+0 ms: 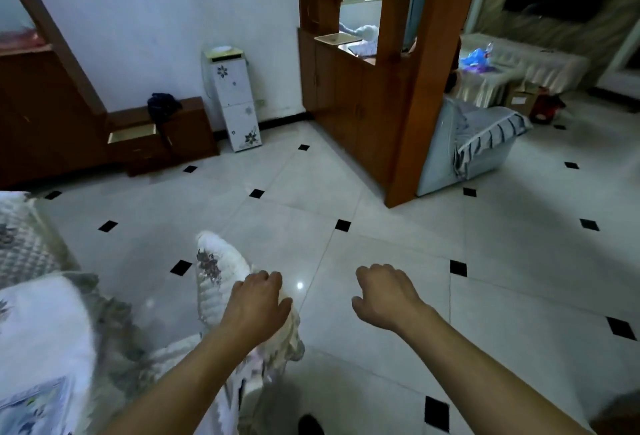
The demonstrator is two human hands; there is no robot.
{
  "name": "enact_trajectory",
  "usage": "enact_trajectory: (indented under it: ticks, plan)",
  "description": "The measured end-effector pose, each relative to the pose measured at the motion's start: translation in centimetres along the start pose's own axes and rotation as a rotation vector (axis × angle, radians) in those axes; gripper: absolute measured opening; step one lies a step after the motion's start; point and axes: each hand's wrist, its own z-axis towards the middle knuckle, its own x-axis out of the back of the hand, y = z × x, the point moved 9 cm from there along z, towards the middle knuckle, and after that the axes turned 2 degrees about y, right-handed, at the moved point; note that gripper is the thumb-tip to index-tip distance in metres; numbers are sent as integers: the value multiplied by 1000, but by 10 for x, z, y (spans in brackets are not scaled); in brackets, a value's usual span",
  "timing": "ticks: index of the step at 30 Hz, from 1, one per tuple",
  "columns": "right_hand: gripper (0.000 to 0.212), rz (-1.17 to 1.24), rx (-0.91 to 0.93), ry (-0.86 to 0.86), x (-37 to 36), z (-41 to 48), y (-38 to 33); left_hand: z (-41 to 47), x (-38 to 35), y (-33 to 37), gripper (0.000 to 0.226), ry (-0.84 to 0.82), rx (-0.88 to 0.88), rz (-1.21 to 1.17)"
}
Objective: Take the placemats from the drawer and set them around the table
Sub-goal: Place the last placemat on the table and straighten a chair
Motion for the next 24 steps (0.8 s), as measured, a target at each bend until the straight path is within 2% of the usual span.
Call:
enact_trajectory:
  ticks: [5, 13, 18, 24]
  plan:
    - [23, -53, -8, 48, 25, 102, 33, 112, 2, -14, 34, 77, 31, -48]
    - [27, -81, 22, 61, 53, 248, 71, 255, 11, -45, 32, 100, 90, -81]
    - [24, -66, 140, 47, 47, 352, 73, 317, -2, -84, 30, 103, 214, -73]
    - [29, -39, 362, 0, 41, 492, 61, 384, -12, -131, 31, 120, 448, -17]
